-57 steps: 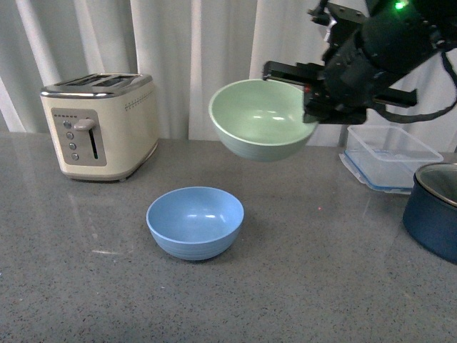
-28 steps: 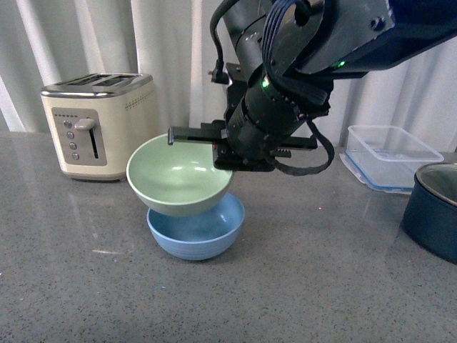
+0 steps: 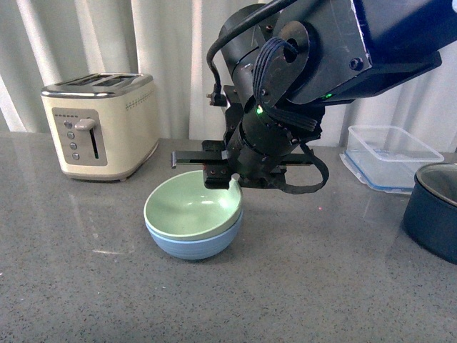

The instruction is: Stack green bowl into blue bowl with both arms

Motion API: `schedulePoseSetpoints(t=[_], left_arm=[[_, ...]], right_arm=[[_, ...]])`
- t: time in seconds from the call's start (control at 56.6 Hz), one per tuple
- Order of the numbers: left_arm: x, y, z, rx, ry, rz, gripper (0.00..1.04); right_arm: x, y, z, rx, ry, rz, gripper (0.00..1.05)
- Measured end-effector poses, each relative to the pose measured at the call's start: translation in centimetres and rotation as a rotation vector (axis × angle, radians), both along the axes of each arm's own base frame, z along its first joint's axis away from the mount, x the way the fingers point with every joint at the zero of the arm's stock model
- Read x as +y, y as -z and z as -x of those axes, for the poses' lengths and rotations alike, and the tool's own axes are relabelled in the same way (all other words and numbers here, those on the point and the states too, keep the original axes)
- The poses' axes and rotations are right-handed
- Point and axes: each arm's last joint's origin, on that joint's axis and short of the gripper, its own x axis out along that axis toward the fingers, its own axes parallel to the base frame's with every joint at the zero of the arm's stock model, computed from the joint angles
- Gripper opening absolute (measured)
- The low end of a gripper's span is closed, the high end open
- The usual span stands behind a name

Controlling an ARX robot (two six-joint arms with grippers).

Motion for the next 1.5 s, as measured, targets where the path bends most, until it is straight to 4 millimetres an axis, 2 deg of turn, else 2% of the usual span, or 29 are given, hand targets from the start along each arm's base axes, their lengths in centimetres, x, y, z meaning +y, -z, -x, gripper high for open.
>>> schedulePoseSetpoints(t=[0.018,0.106,0.177,0.283,0.3,0.353,0.424,0.547,0.618,0.689,0.812,1.095,1.501], left_arm=[[0.0,0.0,0.0,0.0,0.0,0.0,0.98],[0.0,0.0,0.0,0.0,0.0,0.0,0.98],[0.0,0.0,0.0,0.0,0.0,0.0,0.98],[0.0,0.0,0.0,0.0,-0.001,0.0,0.98],[0.0,0.0,0.0,0.0,0.0,0.0,0.98],[0.0,0.0,0.0,-0.001,0.001,0.0,0.98],[0.0,0.0,0.0,0.0,0.001,0.0,0.98],[0.0,0.0,0.0,-0.001,-0.002,0.0,0.98],[0.0,0.0,0.0,0.0,-0.002,0.0,0.98],[0.0,0.0,0.0,0.0,0.0,0.0,0.98],[0.0,0.0,0.0,0.0,0.0,0.0,0.98],[0.0,0.0,0.0,0.0,0.0,0.0,0.98],[0.0,0.0,0.0,-0.001,0.0,0.0,0.98]], right_arm=[[-0.2,-0.2,0.1,-0.007,-0.003,-0.01,0.44],[-0.9,-1.3,0.7,-0.042,-0.008,-0.05,0.56],[-2.1,-3.2,1.6,-0.141,0.002,-0.114,0.69],[-4.1,-7.4,3.7,-0.451,0.035,-0.206,0.9],[-4.3,-7.9,3.9,-0.501,0.063,-0.202,0.91],[-5.3,-8.8,4.7,-0.664,0.181,-0.146,0.83],[-7.3,-7.9,6.4,-0.768,0.299,-0.075,0.71],[-11.0,-4.7,9.7,-0.767,0.31,-0.009,0.49],[-12.7,-3.4,11.6,-0.757,0.304,0.009,0.37],[-14.1,-2.8,13.1,-0.757,0.31,0.016,0.26],[-16.4,-1.7,16.2,-0.76,0.31,0.02,0.01],[-19.6,0.5,21.8,-0.751,0.309,0.027,0.01],[-21.6,1.7,25.8,-0.745,0.295,0.021,0.01]])
